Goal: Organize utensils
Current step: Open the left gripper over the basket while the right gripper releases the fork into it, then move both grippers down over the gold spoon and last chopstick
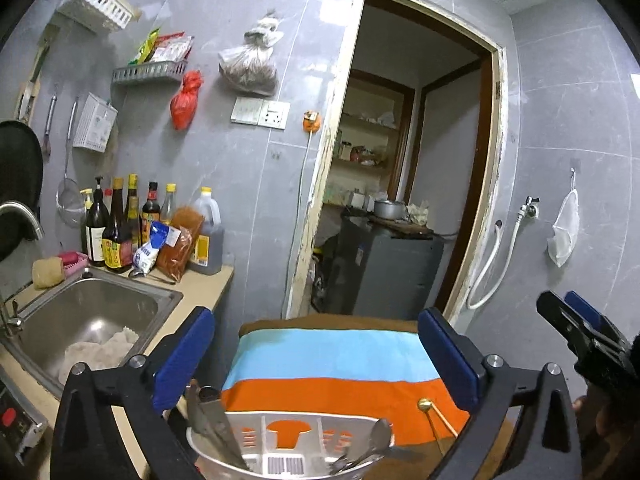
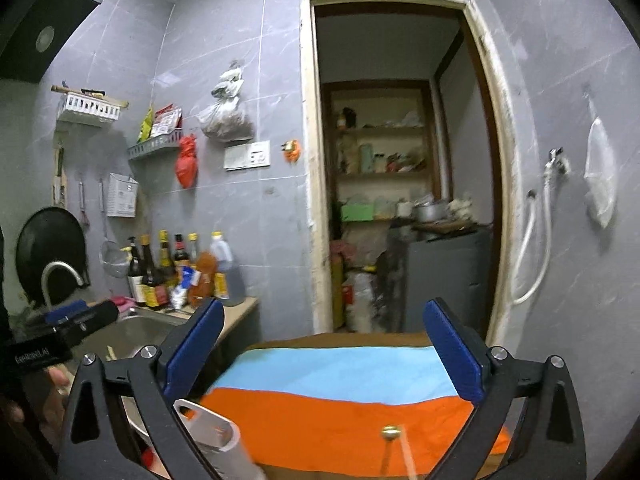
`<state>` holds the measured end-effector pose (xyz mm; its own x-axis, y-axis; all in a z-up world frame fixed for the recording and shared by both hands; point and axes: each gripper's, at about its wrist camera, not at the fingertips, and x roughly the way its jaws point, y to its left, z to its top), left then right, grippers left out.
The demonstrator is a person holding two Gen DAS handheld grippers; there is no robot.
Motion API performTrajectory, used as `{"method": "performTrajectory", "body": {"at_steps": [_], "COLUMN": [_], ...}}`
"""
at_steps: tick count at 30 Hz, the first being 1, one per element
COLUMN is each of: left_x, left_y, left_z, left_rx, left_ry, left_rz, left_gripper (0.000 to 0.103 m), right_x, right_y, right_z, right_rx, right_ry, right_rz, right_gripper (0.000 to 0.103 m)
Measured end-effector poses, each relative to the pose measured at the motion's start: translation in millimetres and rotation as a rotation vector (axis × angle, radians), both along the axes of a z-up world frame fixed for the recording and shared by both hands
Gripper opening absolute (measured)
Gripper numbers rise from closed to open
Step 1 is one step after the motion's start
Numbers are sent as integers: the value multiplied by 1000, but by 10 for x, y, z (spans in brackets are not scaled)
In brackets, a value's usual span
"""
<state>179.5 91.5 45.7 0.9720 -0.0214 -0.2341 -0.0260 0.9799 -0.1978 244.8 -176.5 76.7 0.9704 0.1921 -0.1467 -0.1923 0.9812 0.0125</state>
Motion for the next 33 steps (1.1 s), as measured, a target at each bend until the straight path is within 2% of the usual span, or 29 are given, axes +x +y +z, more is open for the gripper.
{"method": "performTrajectory", "body": {"at_steps": [4, 9, 20, 24, 30, 33], "left_x": [44, 96, 235, 320, 436, 487], "left_y": [-235, -598, -1405, -1644, -1917, -2095], "left_z": [-14, -59, -259, -441, -762, -894], "left_rx": [30, 79, 143, 148, 149, 216], "left_ry": [2, 1, 51, 101, 186, 201], "left_rz": [-2, -24, -103, -118, -166, -184], "left_gripper": [103, 103, 103, 103, 103, 103], "right_x": [-53, -30, 168, 310, 572, 706], "right_y": [-199, -541, -1319, -1550, -1919, -2049], "right_z": [21, -15, -264, -446, -889, -1142], "right_rx": [-29, -28, -9, 8, 58, 67], "right_ry": [-8, 24, 109, 168, 291, 350], "right_rz": [-32, -63, -119, -99, -64, -46], "right_gripper": [101, 101, 101, 101, 101, 101]}}
